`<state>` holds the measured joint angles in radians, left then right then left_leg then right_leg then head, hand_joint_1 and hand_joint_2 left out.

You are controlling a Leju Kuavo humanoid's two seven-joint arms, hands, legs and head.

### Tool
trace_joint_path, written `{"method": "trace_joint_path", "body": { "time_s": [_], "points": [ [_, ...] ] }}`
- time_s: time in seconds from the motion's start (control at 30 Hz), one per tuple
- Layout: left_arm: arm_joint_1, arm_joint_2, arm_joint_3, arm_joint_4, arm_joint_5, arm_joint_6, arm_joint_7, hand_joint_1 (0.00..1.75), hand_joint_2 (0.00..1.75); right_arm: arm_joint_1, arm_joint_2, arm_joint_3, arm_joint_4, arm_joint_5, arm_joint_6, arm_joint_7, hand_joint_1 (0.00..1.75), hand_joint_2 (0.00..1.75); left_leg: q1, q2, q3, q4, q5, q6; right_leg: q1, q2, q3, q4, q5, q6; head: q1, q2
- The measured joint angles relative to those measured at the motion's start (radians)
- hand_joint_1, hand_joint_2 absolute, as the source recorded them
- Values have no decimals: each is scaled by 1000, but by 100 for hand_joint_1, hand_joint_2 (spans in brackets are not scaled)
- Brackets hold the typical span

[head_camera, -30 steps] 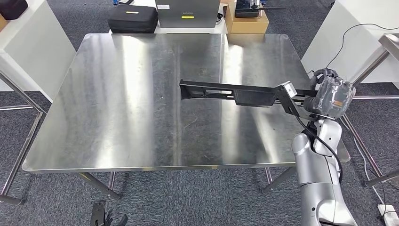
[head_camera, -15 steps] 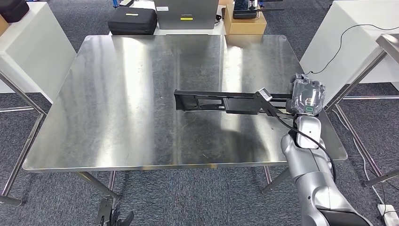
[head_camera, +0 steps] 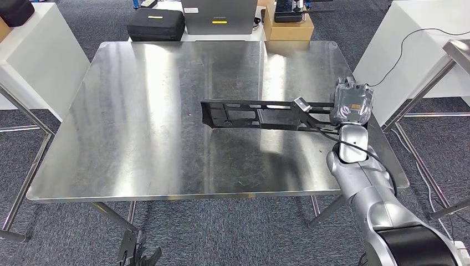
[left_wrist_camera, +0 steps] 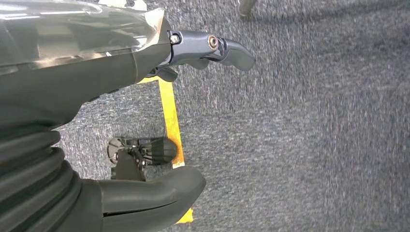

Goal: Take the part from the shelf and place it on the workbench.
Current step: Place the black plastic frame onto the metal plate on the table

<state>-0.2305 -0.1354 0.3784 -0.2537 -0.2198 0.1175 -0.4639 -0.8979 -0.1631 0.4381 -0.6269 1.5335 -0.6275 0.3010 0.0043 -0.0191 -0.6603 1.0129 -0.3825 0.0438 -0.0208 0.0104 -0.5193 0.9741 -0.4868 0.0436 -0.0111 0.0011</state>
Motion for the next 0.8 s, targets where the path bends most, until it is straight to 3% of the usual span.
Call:
{"method": "trace_joint_path", "body": {
  "time_s": [0.03, 0.17, 0.27, 0.47, 0.8],
  "points": [
    [0, 0, 0, 0, 0, 0, 0, 0, 175, -1, 0, 1, 0, 0, 0, 0, 0, 0, 0, 0, 0, 0, 0, 0, 0, 0, 0, 0, 0, 0, 0, 0],
    [-1, 0, -2, 0, -5, 12, 11, 0, 0, -40, -7, 27, 12, 0, 0, -2, 0, 0, 0, 0, 0, 0, 0, 0, 0, 0, 0, 0, 0, 0, 0, 0],
    [-2, -1, -14, 0, -13, 26, 34, 0, 0, -90, -18, 57, 33, 0, 0, -4, 0, 0, 0, 0, 0, 0, 0, 0, 0, 0, 0, 0, 0, 0, 0, 0],
    [-1, -2, -18, 0, -10, 10, 34, 0, 0, -92, -26, 54, 45, 0, 0, -21, 0, 0, 0, 0, 0, 0, 0, 0, 0, 0, 0, 0, 0, 0, 0, 0],
    [2, 0, -18, 0, 6, -9, 30, 0, 0, -95, -7, -18, 100, -45, 72, -127, 0, 0, 0, 0, 1, 0, 0, 0, 1, 0, 1, 0, 0, 0, 0, 0]
  ]
}}
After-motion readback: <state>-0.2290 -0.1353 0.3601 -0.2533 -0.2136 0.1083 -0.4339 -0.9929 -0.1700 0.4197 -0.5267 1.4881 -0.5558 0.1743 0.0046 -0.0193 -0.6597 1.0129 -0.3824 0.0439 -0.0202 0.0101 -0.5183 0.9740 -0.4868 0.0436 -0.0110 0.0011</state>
